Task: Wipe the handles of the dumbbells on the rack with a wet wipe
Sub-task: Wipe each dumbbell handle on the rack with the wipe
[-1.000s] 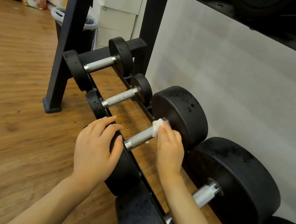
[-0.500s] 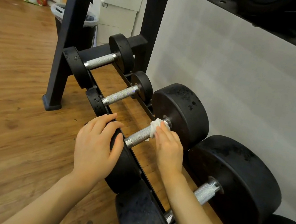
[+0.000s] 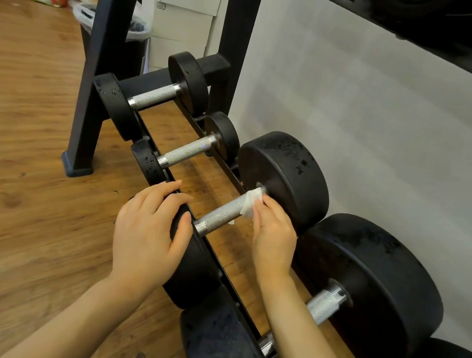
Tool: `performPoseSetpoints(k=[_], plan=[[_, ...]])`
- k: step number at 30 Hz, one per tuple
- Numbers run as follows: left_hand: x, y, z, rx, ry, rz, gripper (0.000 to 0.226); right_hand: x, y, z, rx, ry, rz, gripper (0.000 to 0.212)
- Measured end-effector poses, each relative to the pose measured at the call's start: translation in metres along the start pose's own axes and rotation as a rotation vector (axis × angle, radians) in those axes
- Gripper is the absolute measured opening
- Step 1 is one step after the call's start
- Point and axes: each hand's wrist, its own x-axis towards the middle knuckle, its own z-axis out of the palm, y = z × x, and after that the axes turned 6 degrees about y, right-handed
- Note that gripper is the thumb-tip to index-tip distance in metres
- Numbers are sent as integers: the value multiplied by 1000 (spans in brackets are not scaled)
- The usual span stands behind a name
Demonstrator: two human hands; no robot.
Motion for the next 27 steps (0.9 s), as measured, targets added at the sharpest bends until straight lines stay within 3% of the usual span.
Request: performPoseSetpoints(k=[6, 13, 20, 27], plan=[[0, 0, 0, -1, 0, -1, 38, -3, -4, 0, -23, -48, -73, 30], [0, 0, -1, 3, -1, 8, 38, 0, -1, 3, -53, -75, 22, 50], [0, 1, -1, -2, -5, -1, 39, -4, -2, 2, -38, -97, -62, 38], [0, 0, 0, 5, 7, 4, 38, -1, -2, -1, 61, -104, 62, 40]])
